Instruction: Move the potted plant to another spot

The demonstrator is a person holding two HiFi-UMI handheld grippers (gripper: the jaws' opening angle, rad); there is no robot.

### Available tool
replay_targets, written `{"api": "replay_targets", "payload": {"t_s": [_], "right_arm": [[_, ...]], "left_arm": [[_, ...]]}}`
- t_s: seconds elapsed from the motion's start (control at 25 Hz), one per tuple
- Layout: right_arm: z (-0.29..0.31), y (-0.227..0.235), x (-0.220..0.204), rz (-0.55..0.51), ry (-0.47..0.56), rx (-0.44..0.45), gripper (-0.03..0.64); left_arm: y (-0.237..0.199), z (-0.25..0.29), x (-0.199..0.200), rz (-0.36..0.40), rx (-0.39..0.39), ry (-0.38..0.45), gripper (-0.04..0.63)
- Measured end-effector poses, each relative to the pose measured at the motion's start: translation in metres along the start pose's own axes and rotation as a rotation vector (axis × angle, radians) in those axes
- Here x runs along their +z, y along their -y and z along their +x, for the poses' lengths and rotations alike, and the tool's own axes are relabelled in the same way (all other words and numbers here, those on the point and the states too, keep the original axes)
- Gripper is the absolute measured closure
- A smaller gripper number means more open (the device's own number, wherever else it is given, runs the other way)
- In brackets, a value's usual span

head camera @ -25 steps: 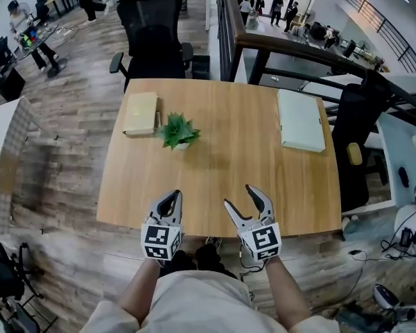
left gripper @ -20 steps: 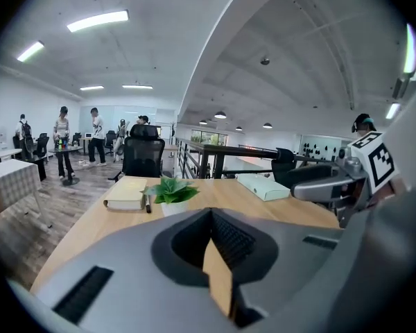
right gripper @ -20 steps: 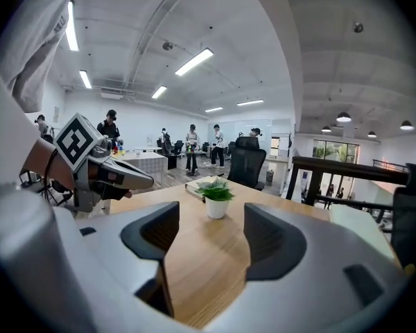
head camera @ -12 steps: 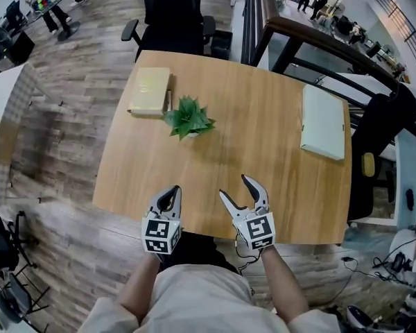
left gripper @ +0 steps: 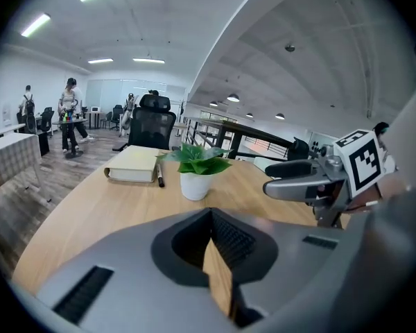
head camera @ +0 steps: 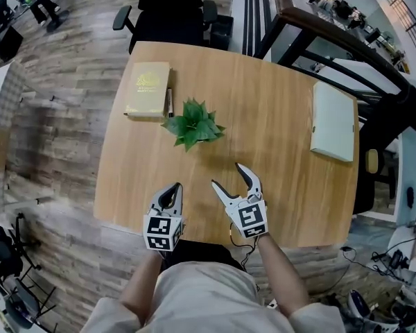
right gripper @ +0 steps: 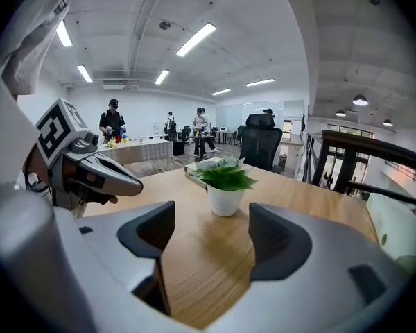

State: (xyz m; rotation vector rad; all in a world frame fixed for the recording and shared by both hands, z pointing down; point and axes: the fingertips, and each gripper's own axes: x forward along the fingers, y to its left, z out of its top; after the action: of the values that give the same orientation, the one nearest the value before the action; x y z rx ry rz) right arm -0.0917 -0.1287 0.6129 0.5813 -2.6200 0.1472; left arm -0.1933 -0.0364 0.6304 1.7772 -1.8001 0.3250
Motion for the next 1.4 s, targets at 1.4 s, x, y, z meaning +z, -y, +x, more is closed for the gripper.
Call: {"api": "replay_targets", "payload": {"t_s": [1.4], "right_arm": [[0.146,0.022,-0.021,0.048,-0.081,0.000,0.161]], "left_arm": [[-0.082,0.066,-0.012,-0.058,0.004,-0.111,0.584]]}}
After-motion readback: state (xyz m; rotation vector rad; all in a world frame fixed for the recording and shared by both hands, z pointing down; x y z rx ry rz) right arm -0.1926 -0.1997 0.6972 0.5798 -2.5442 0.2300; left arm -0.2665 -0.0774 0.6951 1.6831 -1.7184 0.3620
